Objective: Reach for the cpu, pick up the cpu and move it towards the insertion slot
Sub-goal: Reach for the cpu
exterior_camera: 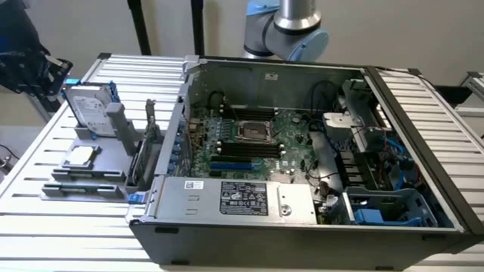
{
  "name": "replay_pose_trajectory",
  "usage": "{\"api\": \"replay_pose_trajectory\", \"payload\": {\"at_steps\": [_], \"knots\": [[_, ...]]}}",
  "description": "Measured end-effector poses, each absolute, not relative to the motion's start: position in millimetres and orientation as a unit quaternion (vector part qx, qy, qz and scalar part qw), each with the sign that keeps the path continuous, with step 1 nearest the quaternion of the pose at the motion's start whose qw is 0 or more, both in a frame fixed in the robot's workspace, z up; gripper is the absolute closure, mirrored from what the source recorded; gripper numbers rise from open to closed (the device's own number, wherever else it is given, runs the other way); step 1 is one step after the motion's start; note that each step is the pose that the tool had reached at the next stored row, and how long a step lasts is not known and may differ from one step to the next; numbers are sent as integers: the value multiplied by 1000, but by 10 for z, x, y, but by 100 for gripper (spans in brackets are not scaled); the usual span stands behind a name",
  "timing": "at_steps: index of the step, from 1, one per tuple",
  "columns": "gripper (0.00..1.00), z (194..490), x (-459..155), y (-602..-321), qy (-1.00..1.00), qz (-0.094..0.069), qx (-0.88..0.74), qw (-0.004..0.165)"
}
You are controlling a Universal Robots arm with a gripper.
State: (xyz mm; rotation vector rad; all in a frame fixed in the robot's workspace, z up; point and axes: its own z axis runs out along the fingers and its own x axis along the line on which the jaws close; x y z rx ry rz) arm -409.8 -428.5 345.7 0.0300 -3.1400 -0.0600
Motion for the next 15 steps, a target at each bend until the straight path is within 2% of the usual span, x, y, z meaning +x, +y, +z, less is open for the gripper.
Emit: {"api": "replay_pose_trajectory", "payload": {"at_steps": [9, 15], "knots": [[89, 3457, -4098, -4285, -1000, -19, 10, 0], [89, 3433, -4117, -4147, -1000, -19, 10, 0]]}}
